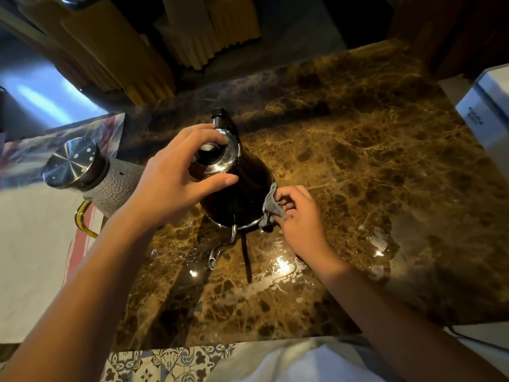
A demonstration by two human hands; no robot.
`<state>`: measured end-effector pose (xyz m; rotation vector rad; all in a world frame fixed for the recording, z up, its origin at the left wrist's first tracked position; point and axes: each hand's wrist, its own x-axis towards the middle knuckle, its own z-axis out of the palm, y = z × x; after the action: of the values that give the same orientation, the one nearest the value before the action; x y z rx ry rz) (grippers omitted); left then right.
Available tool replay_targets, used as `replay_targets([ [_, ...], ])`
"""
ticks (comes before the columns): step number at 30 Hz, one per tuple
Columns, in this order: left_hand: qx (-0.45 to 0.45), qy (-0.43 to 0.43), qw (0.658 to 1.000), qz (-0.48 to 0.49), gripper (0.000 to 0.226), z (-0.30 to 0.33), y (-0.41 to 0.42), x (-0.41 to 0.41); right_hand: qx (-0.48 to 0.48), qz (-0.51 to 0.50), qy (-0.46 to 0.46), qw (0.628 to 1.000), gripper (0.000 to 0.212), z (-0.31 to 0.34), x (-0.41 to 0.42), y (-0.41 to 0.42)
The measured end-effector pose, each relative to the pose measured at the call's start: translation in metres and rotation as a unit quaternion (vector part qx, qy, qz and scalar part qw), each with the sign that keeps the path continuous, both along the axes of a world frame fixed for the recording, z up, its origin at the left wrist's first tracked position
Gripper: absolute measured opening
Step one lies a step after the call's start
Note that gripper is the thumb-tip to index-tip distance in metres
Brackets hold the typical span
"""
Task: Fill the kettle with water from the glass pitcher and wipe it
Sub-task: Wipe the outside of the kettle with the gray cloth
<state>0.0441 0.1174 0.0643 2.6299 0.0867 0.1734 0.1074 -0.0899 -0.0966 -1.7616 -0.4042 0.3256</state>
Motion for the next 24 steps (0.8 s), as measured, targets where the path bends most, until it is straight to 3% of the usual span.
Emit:
replay_targets([
  [5, -0.007, 0.014, 0.999, -0.032, 0.062, 0.002, 0.003, 0.003, 0.002, -0.018, 0.030, 0.999, 0.032, 0.004, 0.018, 0.001],
  [7, -0.014, 0.042, 0.997, -0.068, 0.062, 0.007, 0.007, 0.007, -0.013, -0.028, 0.041, 0.999, 0.031, 0.008, 0.027, -0.002],
  [11, -0.036, 0.101, 0.983, -0.149, 0.056, 0.017, 0.014, 0.020, 0.017, -0.006, 0.147, 0.989, 0.034, 0.018, 0.047, -0.006],
  [15, -0.050, 0.148, 0.974, -0.166, 0.052, 0.025, 0.015, 0.027, 0.040, 0.018, 0.179, 0.983, 0.033, 0.034, 0.062, -0.006],
  [18, -0.021, 0.138, 0.981, -0.132, 0.056, 0.028, -0.001, 0.023, 0.058, 0.011, 0.166, 0.984, 0.032, 0.046, 0.071, 0.007],
  [20, 0.056, 0.115, 0.990, -0.054, 0.065, 0.026, -0.020, 0.018, 0.060, 0.008, 0.143, 0.988, 0.031, 0.053, 0.073, 0.014],
  [24, 0.199, 0.101, 0.971, 0.091, 0.088, 0.020, -0.056, 0.015, 0.061, 0.019, 0.077, 0.995, 0.028, 0.059, 0.072, 0.017],
])
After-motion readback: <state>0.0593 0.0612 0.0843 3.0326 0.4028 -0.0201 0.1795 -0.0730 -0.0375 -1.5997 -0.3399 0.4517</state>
